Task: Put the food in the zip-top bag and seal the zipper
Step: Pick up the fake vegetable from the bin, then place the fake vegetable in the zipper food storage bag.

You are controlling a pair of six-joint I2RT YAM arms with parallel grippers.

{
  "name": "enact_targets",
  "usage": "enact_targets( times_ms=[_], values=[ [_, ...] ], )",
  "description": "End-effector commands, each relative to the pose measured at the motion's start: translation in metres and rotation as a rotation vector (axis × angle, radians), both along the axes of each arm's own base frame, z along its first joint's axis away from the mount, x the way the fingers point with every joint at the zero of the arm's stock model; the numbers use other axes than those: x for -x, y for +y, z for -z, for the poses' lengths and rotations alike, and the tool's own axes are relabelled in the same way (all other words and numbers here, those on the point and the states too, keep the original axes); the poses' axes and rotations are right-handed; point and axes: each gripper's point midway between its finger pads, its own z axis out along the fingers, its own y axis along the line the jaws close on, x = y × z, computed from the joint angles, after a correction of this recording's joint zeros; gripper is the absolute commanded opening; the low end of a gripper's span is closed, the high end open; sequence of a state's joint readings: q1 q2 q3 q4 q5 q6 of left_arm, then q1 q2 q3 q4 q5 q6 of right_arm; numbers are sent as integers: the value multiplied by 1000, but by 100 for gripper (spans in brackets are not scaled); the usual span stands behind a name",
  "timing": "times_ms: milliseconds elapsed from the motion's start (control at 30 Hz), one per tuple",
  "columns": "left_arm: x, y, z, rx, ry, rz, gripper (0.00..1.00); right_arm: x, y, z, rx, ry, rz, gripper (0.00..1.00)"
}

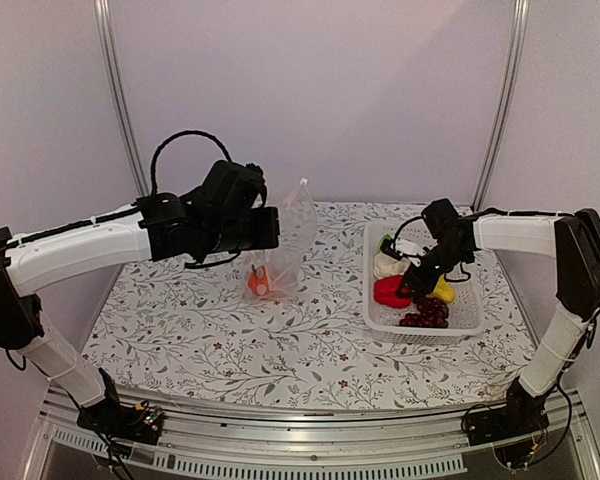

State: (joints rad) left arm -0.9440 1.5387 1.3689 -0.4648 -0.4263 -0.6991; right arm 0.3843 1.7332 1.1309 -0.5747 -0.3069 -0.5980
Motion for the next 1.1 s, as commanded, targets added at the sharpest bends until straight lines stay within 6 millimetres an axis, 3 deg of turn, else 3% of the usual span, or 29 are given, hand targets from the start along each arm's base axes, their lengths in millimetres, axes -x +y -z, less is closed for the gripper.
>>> enact_targets(
  times_ms=[0, 100, 233, 400, 533, 667, 800, 900, 1067],
  values=[
    [-2, 5, 11, -21, 14, 0, 0, 1, 3, 3, -21, 16, 3, 37],
    [-1, 4, 12, -15, 17, 4, 0, -2, -1, -14, -16, -31, 26, 27],
    [-2, 0, 15, -9, 21, 16, 0, -2, -1, -65, -57, -121, 28, 22],
    [-4, -6, 18, -2, 19, 29, 0, 7, 11, -156, -195, -242, -12, 22],
    [-7, -12, 20, 6, 18, 44, 0, 25, 30, -225, -362, -292, -91, 22],
    [-8, -19, 23, 14, 21, 56, 0, 46, 52, -278, -532, -319, -193, 23],
    [-8, -22, 23, 26, 26, 62, 0, 67, 82, -306, -659, -307, -299, 23],
    [-8, -24, 23, 41, 31, 65, 0, 82, 112, -310, -714, -252, -384, 24],
    [-6, -24, 18, 67, 32, 67, 0, 91, 150, -298, -765, -144, -456, 23]
  ],
)
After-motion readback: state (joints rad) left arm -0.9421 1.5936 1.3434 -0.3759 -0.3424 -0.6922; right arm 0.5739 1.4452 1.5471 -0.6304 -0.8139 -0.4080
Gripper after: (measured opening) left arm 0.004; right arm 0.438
